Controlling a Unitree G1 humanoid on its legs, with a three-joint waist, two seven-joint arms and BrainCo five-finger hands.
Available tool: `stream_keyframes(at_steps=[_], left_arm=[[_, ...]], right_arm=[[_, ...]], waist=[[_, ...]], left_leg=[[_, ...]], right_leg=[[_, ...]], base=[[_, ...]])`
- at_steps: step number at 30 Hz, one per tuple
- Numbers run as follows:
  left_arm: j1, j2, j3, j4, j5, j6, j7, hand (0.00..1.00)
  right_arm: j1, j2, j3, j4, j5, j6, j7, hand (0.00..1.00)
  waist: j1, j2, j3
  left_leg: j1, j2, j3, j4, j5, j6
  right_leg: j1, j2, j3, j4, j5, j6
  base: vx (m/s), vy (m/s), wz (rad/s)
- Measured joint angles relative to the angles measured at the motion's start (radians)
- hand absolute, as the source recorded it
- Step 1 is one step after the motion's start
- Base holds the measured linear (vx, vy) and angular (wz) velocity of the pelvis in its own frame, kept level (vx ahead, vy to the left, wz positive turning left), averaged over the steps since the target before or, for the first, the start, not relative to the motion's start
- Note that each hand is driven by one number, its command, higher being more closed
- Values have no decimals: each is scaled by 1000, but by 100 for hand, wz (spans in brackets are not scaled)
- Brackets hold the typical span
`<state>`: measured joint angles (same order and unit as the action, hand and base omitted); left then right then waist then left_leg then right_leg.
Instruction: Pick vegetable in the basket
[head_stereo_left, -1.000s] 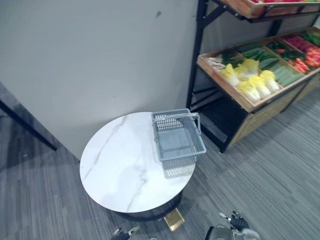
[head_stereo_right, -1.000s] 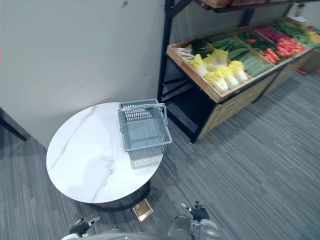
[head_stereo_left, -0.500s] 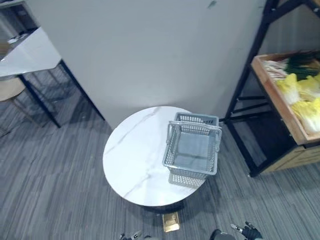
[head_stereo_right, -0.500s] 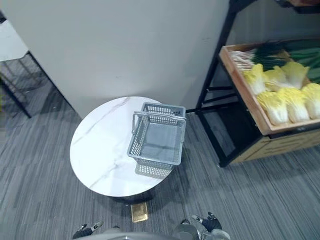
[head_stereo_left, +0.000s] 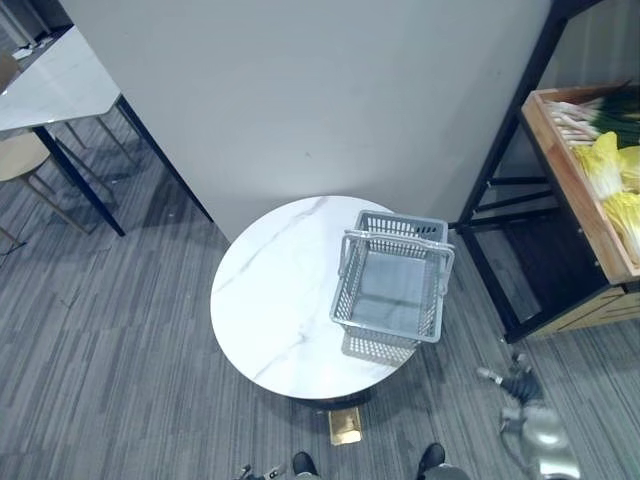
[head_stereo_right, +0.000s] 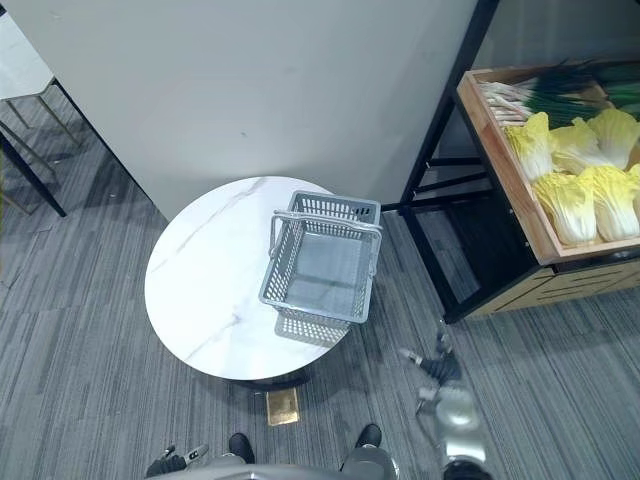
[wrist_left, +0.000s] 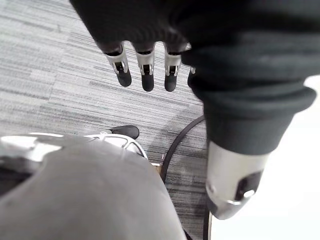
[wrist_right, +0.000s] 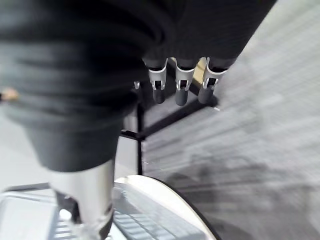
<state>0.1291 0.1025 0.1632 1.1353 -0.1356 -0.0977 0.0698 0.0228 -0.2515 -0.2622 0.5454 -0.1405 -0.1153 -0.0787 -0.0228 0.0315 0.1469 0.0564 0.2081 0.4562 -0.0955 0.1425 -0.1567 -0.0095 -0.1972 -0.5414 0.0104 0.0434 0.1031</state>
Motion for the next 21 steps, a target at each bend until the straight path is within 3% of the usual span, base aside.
stream_keyframes(at_steps=[3,7,10,17,21], left_arm=[[0,9,-23,-4,3,0,-8,0],[-2,32,-39,-6,4,0,-11,0],[-4,32,-40,-11,4,0,-14,0],[-28,26,-41,-28,1,5,-12,0],[-50,27,-40,-30,-15,7,-6,0]], right_arm=[[-29,-165,12,-165,-157,-6,-9,0],[-115,-279,115,-237,-264,-19,-27,0],[-211,-351,251,-261,-338,-35,-18,0],[-552,-366,504,-178,-360,-43,19,0],[-727,-371,559,-60,-360,-35,24,0]], waist=[[-1,2,-1],[-1,-27,3],[6,-27,5],[56,-24,45],[80,-27,75]], left_leg=[[-9,7,1,-4,-51,10],[-42,-10,2,-6,-59,16],[-70,-22,-4,-6,-58,18],[-124,-29,-41,0,-27,48],[-141,-32,-64,0,-19,57]], right_leg=[[-23,7,11,3,12,3],[-59,-5,33,-9,36,13],[-76,-14,43,-14,39,13],[-110,-12,33,-31,79,-6],[-109,-13,14,-34,82,-6]], base=[[-89,38,-10],[-109,47,-7],[-72,29,8],[33,-1,12],[66,1,18]])
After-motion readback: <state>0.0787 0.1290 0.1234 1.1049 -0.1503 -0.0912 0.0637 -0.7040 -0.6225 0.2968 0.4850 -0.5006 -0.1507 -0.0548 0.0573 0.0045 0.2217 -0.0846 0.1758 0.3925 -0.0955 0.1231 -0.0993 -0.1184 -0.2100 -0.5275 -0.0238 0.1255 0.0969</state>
